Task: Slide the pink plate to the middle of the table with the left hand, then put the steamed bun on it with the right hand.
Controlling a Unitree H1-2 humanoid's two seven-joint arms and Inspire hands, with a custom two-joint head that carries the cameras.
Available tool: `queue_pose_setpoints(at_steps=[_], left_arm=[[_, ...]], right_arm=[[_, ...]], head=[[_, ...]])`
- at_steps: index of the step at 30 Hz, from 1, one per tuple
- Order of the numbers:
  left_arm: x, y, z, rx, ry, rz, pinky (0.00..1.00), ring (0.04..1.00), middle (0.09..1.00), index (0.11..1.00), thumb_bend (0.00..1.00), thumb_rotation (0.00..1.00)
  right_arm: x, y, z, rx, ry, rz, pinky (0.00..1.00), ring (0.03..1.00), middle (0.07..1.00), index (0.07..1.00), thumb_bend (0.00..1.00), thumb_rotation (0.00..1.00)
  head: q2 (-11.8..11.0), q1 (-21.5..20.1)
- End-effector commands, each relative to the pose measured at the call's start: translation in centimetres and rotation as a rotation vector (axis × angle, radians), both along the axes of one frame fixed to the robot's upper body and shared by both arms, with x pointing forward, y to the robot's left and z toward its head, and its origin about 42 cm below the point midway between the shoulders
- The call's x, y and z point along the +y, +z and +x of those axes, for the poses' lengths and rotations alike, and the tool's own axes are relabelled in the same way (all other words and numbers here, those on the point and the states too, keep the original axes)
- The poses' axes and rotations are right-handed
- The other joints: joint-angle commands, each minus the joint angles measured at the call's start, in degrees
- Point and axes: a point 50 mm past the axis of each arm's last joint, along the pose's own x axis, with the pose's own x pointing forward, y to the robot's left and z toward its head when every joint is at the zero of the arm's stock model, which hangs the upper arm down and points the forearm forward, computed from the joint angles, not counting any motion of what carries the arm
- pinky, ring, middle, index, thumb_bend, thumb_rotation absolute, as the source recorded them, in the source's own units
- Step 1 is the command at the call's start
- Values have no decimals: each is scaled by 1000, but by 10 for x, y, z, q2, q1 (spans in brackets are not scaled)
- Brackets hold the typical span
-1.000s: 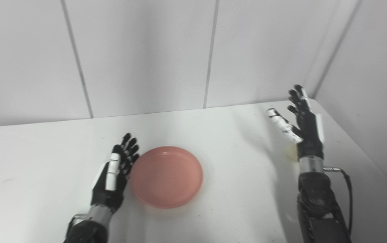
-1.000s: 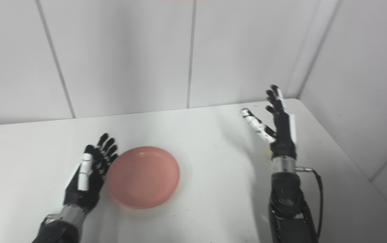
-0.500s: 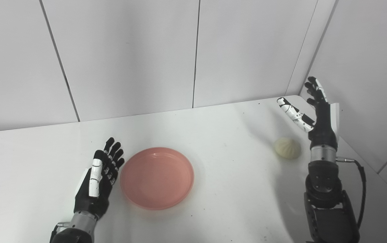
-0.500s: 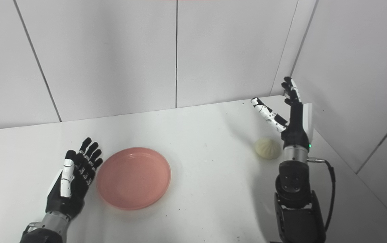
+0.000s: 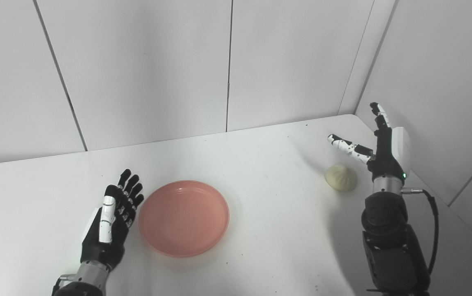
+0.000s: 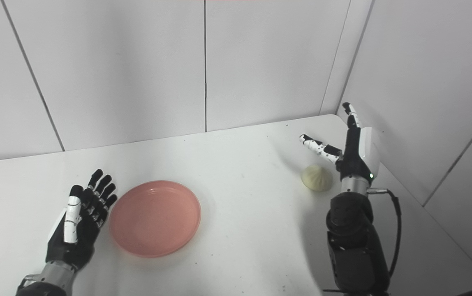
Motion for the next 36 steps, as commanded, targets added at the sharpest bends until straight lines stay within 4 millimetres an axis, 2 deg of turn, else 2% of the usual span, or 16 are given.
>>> queue_pose_setpoints(at_steps=[1, 5, 13, 21, 31, 36], left_arm=[[11, -16, -9, 36, 6, 9, 1000, 1000, 1000, 1000, 659, 1000], [12, -17, -8, 36, 3, 10, 1000, 1000, 1000, 1000, 656, 1000], [10, -14, -10, 32, -4, 9, 1000, 1000, 1000, 1000, 658, 1000], [10, -13, -11, 26, -5, 6, 1000, 1000, 1000, 1000, 661, 1000], [8, -11, -12, 28, -6, 4, 1000, 1000, 1000, 1000, 656, 1000], [8, -10, -12, 24, -8, 2, 1000, 1000, 1000, 1000, 661, 1000]], right_arm=[[-6, 18, 8, -39, -30, -54, 735, 864, 894, 871, 702, 266], [-10, 8, 13, -7, -41, -67, 698, 841, 889, 863, 729, 222], [-17, -4, 19, 32, -46, -28, 712, 851, 899, 858, 761, 104], [-26, -14, 23, 95, -58, -27, 764, 883, 912, 864, 769, 109], [-31, -26, 27, 168, -57, 8, 766, 883, 906, 866, 764, 133], [-32, -32, 28, 213, -42, -5, 704, 844, 884, 862, 754, 132]], head=[[1, 1], [1, 1], [3, 3], [6, 5], [8, 4], [9, 6]])
